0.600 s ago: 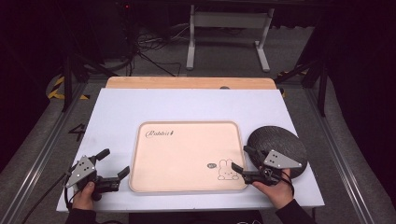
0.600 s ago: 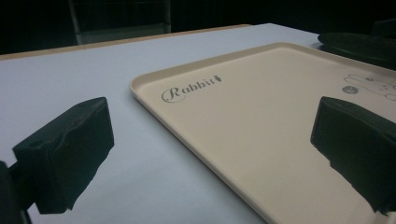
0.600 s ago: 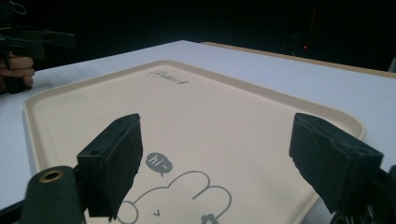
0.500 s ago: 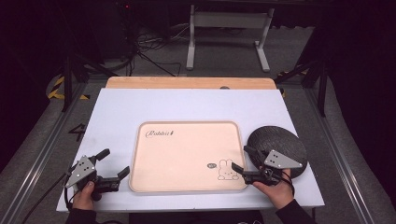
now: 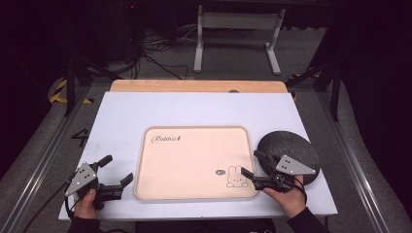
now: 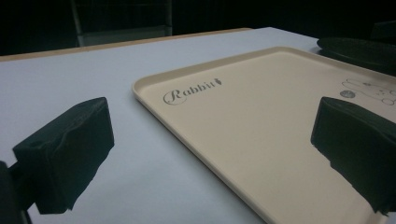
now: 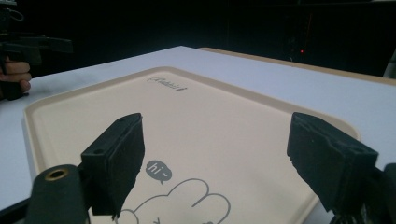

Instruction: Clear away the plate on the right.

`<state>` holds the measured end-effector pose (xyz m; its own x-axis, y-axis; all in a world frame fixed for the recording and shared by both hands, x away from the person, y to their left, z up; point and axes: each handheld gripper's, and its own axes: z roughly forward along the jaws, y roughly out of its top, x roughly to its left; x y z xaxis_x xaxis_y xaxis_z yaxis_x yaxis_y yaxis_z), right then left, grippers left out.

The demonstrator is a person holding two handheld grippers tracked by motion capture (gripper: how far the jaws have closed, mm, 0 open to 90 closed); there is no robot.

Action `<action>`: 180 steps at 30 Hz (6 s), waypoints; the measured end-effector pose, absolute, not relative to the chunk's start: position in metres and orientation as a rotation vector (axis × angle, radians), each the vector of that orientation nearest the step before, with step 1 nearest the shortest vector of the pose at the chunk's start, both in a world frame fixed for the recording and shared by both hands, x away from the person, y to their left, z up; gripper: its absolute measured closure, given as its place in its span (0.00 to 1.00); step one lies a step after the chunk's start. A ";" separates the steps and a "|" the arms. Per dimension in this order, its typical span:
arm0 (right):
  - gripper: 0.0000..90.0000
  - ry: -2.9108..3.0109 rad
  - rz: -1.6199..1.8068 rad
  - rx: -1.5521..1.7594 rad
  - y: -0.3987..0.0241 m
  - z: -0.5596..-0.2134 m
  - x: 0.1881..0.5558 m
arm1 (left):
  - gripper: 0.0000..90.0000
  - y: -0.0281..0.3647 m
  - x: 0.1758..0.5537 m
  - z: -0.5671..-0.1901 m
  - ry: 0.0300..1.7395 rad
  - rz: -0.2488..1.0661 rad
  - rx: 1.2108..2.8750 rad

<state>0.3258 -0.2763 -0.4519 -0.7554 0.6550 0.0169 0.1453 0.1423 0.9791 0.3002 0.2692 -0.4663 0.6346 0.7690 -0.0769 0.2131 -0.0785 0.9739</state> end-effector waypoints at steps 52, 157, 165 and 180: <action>0.43 2.085 0.769 0.362 -0.316 -0.446 0.282 | 0.00 0.286 0.303 -0.459 0.888 0.540 1.497; 0.94 2.067 0.011 0.134 -0.272 -0.435 0.292 | 0.00 0.274 0.303 -0.461 0.898 0.604 1.558; 0.96 2.037 0.017 0.099 -0.268 -0.417 0.292 | 0.00 0.275 0.302 -0.460 0.895 0.609 1.555; 0.96 1.965 0.086 0.040 -0.254 -0.390 0.286 | 0.00 0.275 0.302 -0.460 0.892 0.612 1.554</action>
<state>0.2862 -0.2540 -0.3900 -0.3854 0.0686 -0.9202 -0.0117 0.9968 0.0792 0.3018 0.2754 -0.4598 0.5701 0.8158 -0.0968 0.2025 -0.0253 0.9790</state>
